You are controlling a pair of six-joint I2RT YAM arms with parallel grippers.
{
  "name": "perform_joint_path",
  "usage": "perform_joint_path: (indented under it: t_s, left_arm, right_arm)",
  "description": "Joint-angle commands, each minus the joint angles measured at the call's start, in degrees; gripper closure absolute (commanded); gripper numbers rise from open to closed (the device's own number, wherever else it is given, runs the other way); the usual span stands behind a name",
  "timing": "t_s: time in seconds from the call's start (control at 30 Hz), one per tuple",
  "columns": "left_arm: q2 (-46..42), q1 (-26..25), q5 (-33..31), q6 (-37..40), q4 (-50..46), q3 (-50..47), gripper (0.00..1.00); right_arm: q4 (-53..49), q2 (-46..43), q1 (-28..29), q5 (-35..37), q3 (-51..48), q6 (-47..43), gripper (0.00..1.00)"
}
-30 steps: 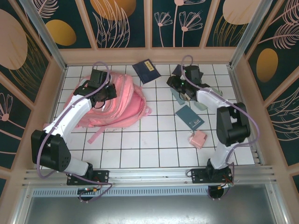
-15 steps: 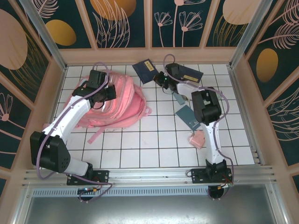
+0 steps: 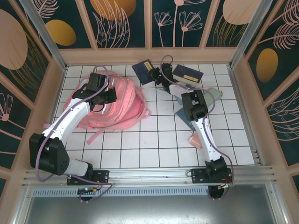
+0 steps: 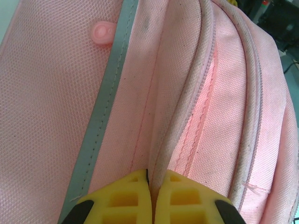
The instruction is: Pack books, pencil case, and school supplies into a backpack
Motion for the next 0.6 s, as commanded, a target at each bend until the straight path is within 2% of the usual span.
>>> perform_joint_path:
  t_s: [0.0,0.1,0.27,0.57]
  left_arm:
    - [-1.97,0.34,0.49,-1.37,0.03,-0.27,1.00]
    - [-1.76,0.40,0.50,-1.37,-0.19,-0.34,1.00]
    - [-1.50,0.34,-0.15,-1.13,-0.43,-0.49,1.00]
    - [-1.19,0.39,-0.65,-0.85,0.56,-0.84,1.00]
  right_arm:
    - [-7.73,5.31,1.07,4.04,8.63,1.98,1.00]
    - [-15.39,8.34,0.99,4.53,13.68,1.65,1.00]
    - [-26.12,7.19,0.87,4.75,12.38,-0.08,1.00]
    - [-40.08,-3.00,0.65,5.90,1.07,-7.96,1.00]
